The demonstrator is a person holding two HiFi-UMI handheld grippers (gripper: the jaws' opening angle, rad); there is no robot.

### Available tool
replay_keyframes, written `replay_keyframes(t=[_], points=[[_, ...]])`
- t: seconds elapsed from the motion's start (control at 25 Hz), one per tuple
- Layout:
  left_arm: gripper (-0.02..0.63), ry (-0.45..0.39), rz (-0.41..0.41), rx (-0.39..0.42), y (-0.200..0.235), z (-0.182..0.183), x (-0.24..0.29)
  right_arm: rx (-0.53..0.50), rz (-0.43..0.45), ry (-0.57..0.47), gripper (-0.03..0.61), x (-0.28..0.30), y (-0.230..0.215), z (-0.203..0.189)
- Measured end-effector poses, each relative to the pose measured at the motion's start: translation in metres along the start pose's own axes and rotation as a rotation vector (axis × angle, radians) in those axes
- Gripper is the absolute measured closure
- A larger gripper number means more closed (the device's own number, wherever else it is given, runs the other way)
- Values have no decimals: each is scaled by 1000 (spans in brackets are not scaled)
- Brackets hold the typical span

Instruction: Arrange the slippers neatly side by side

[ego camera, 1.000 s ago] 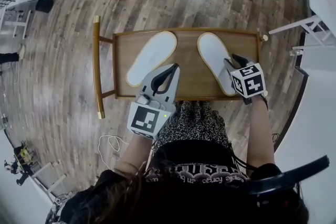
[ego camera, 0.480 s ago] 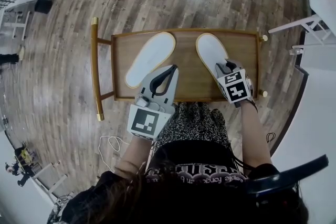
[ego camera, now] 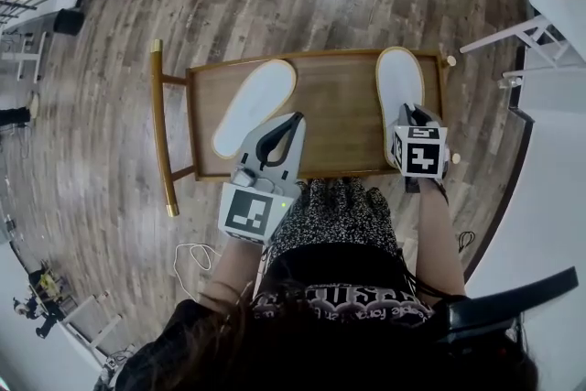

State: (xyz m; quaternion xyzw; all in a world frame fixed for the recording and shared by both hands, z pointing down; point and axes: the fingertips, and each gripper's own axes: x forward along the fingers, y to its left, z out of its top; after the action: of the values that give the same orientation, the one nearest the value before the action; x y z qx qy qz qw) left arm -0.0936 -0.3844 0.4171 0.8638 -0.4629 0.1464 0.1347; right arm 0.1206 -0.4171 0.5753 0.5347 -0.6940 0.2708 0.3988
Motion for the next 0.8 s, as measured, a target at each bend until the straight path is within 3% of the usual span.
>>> replay_keyframes(t=[0.2,0.32,0.52,0.64,0.8], points=[[621,-10,-15,29,-1,3,3,26,-41,113,555,13,-33,-17],[621,0,-10,13,-1,4,4,32,-79,120,555,19,-50,-19],[621,0,-8,21,2,1,4,162,-125,124,555,14,-64,-26],[621,-8,-15,47,2,0,4,127,-144,117,555,15,-63,-27],[621,-8,8,0,3,3,1,78,-127,68,525,11,-59,-20]])
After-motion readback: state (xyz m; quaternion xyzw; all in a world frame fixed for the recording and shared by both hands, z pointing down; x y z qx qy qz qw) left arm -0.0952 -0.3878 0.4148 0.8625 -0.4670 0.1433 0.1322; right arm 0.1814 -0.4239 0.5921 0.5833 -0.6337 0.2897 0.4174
